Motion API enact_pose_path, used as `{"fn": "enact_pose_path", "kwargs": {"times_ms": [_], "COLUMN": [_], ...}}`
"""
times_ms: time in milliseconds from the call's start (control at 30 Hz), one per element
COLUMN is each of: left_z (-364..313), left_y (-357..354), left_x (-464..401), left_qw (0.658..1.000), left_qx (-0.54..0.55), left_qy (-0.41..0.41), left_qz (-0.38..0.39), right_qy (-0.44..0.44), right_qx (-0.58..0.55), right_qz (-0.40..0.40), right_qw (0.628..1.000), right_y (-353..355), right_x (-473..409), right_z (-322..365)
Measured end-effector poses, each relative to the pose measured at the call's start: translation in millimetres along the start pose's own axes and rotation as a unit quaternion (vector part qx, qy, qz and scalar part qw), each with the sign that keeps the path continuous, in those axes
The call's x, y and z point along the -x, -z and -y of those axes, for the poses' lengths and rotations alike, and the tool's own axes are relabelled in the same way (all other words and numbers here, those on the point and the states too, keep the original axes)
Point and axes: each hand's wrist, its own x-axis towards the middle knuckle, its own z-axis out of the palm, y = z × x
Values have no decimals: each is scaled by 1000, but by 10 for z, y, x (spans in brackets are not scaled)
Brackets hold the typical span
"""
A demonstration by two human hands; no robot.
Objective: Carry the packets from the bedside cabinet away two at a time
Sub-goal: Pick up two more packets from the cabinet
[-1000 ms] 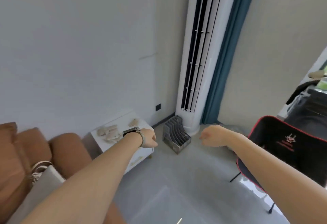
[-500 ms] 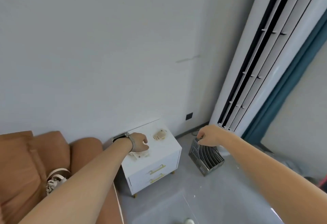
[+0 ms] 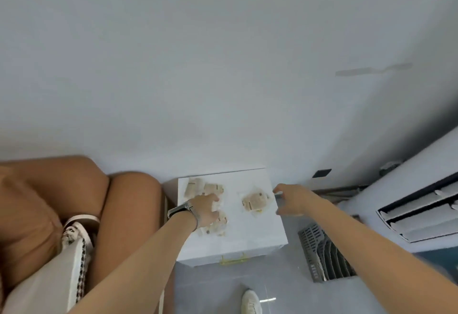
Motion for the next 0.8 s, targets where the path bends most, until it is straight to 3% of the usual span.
{"fn": "enact_pose_path", "kwargs": {"times_ms": [333, 467, 633, 800], "left_z": [667, 644, 497, 370], "left_y": [-1040, -1461, -1781, -2006], "left_x": [-1383, -1846, -2369, -2621], "left_qw": [994, 991, 987, 974], "left_qx": [34, 65, 122, 203], "left_qy": [51, 23, 5, 9], "left_qz": [86, 118, 101, 102], "right_qy": [-5, -3, -2, 2], "right_qx": [-7, 44, 81, 128], "right_qz": [78, 40, -108, -78], "right_qw": [997, 998, 991, 989], "right_y": [-1420, -1606, -1612, -1665], "right_x": [-1800, -2373, -2951, -3250], "right_z": [-300, -471, -552, -560]}}
